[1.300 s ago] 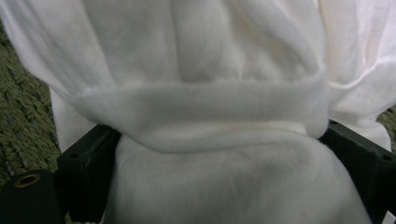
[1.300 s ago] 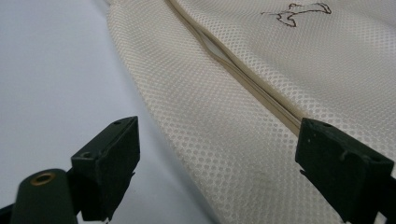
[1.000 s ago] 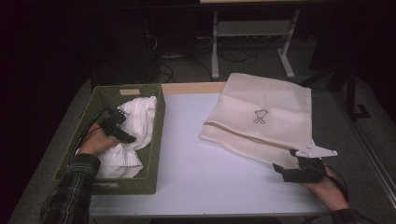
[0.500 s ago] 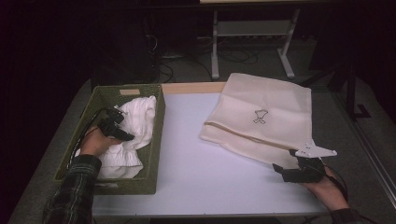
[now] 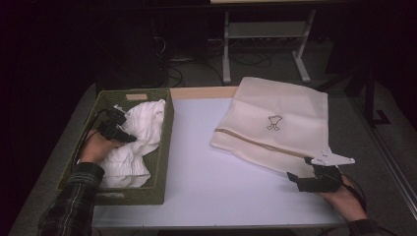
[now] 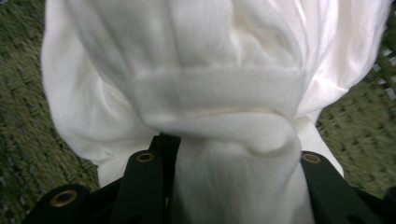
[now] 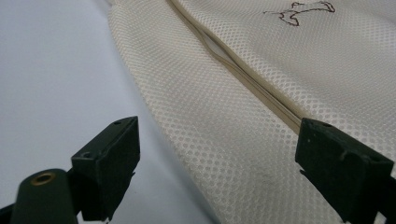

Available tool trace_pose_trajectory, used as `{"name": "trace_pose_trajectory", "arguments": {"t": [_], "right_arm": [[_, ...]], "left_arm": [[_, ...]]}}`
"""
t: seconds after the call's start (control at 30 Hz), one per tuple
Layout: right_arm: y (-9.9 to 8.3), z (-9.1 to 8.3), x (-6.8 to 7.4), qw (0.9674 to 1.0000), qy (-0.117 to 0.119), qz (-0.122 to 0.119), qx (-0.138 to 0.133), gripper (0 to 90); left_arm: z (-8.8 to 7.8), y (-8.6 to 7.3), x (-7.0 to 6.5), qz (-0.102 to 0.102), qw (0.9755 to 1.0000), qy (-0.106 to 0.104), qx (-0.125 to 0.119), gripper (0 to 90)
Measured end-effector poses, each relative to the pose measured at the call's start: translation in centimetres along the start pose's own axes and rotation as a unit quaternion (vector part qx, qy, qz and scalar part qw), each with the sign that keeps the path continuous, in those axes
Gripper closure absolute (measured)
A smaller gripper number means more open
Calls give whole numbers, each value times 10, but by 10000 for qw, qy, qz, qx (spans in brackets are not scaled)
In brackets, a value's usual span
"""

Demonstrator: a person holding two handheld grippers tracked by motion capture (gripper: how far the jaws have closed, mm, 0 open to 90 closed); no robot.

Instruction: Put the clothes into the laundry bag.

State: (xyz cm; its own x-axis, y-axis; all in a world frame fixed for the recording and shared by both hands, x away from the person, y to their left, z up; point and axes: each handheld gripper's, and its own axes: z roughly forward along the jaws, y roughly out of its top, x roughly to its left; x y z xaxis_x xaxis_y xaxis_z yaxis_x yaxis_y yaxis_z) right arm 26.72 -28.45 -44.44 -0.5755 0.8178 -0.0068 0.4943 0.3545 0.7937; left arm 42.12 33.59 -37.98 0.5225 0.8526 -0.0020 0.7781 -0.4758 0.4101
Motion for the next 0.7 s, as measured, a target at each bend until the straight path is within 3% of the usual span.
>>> {"name": "trace_pose_trajectory", "arguments": {"t": [0.37,0.53,0.7], "right_arm": [[0,-3,-2,10000,-40,38,-48,135],[1,-1,-1,10000,-26,11,-41,135],[2,-1,-1,10000,-16,16,-48,135]], "left_arm": [[-50,8,0,-74,9992,-30,-402,623],[-72,11,0,-178,9975,-173,-666,622],[-87,18,-5,-111,9974,-179,-690,621]]}}
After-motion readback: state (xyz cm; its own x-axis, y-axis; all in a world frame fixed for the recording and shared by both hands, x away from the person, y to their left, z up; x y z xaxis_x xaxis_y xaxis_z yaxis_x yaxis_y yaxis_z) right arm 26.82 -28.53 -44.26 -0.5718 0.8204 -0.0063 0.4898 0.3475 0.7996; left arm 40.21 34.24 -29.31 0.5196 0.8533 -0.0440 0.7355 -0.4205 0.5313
